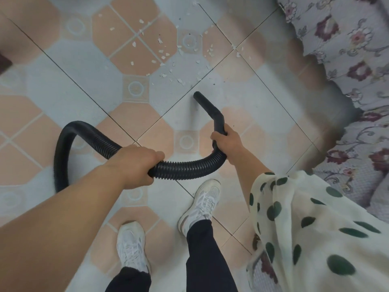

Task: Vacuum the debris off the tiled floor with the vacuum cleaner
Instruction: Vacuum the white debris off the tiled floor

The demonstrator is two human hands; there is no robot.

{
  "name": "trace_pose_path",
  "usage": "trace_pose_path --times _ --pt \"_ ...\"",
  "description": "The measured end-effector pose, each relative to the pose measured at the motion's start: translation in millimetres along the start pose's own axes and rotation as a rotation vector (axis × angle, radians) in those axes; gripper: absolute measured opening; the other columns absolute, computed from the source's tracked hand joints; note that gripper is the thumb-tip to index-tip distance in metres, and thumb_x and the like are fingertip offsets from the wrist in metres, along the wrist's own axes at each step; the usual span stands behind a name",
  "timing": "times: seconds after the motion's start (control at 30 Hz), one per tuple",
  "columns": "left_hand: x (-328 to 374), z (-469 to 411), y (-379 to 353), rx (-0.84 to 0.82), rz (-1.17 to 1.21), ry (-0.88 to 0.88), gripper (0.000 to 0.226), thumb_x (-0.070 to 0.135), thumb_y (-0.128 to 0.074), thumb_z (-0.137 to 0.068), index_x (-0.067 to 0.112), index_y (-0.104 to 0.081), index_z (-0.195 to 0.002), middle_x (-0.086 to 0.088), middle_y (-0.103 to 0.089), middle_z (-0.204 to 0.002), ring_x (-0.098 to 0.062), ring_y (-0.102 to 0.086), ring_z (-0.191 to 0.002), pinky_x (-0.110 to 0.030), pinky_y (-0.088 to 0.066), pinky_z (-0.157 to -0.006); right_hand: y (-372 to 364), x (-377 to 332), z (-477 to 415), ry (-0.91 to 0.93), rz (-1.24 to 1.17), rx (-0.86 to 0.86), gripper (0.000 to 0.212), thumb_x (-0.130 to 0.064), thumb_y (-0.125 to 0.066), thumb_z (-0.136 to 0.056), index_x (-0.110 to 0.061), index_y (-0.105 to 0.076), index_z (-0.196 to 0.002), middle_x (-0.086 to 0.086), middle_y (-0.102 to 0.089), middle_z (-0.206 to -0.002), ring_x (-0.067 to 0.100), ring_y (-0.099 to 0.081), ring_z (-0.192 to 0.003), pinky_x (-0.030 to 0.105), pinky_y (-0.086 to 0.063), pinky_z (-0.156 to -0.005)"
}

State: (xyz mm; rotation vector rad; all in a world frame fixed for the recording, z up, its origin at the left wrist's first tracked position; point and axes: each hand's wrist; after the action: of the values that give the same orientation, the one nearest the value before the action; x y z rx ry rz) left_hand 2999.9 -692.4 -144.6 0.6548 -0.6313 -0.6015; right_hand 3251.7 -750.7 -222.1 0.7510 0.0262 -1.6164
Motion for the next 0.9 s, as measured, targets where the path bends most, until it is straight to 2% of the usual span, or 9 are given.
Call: trace_pose_path --times 0.1,0.2,0.3,0.47,0.63,0.77,0.9 --pt "17.6 -7.3 -0.3 -0.013 -0.019 -0.040 0.016 0.021 -0.053 -0.080 0.025 -0.039 -0.087 0.007 -0.051 -0.079 -0.019 -0.050 -0.073 -0.024 -0.022 -0.050 17.4 14.7 5.1 -0.039 -0.012 0.021 0.030 -0.011 -0.059 -0.081 -0.003 -0.054 -0.110 0.011 -0.056 -0.081 0.025 -0.055 -0.067 0.042 -0.055 -0.070" --pt "31.8 -4.8 -4.0 -0.033 -0.035 -0.075 0.016 0.020 -0.053 -0.081 0.024 -0.039 -0.087 0.007 -0.052 -0.082 -0.018 -0.047 -0.074 -0.020 -0.015 -0.049 26.0 35.5 18.5 -0.079 -0.020 0.009 0.033 -0.013 -0.061 -0.081 -0.008 -0.056 -0.114 0.009 -0.057 -0.078 0.025 -0.056 -0.066 0.046 -0.056 -0.074" --pt "37.2 3.7 -10.4 -0.055 -0.049 -0.095 0.017 0.019 -0.053 -0.081 0.024 -0.038 -0.087 0.008 -0.049 -0.082 -0.018 -0.046 -0.076 -0.017 -0.015 -0.050 22.8 50.4 34.6 -0.094 0.000 -0.030 0.049 -0.019 -0.061 -0.074 -0.012 -0.054 -0.122 0.010 -0.060 -0.083 0.027 -0.058 -0.067 0.051 -0.057 -0.074" --pt "24.4 23.6 -18.5 -0.109 -0.059 -0.074 0.014 0.021 -0.052 -0.082 0.025 -0.040 -0.087 0.008 -0.052 -0.086 -0.018 -0.052 -0.084 -0.017 -0.017 -0.051 -1.5 49.1 44.2 -0.055 0.008 -0.075 0.038 -0.018 -0.061 -0.076 -0.014 -0.053 -0.114 0.009 -0.057 -0.081 0.026 -0.056 -0.066 0.053 -0.056 -0.073" --pt "7.6 34.7 -19.9 -0.150 -0.061 -0.046 0.016 0.024 -0.054 -0.079 0.028 -0.040 -0.085 0.009 -0.055 -0.086 -0.017 -0.053 -0.083 -0.025 -0.026 -0.057 -21.2 45.3 54.3 -0.048 0.028 -0.141 0.034 -0.017 -0.060 -0.077 -0.015 -0.053 -0.110 0.009 -0.056 -0.080 0.025 -0.055 -0.067 0.053 -0.057 -0.073" --pt "12.9 29.2 -10.6 -0.145 -0.068 -0.047 0.017 0.023 -0.054 -0.080 0.027 -0.039 -0.085 0.009 -0.051 -0.083 -0.019 -0.051 -0.081 -0.024 -0.024 -0.054 -14.7 42.9 49.6 -0.082 -0.026 -0.126 0.042 -0.019 -0.062 -0.074 -0.017 -0.052 -0.115 0.007 -0.056 -0.082 0.026 -0.057 -0.066 0.054 -0.056 -0.075" --pt "24.0 11.9 -0.6 -0.100 -0.090 -0.035 0.017 0.022 -0.054 -0.081 0.026 -0.039 -0.087 0.009 -0.051 -0.084 -0.018 -0.048 -0.078 -0.019 -0.016 -0.050 3.9 37.3 37.9 -0.065 -0.003 -0.042 0.039 -0.018 -0.061 -0.080 -0.011 -0.052 -0.118 0.010 -0.058 -0.089 0.027 -0.058 -0.074 0.043 -0.055 -0.073"
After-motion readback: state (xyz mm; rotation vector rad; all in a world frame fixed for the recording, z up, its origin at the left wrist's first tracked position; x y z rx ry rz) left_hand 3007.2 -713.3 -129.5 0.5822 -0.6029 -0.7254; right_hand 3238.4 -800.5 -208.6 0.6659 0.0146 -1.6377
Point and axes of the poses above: each hand's wrist, its own z-axis away from the middle knuckle, its own y-axis out of the back of the hand, x = y × z
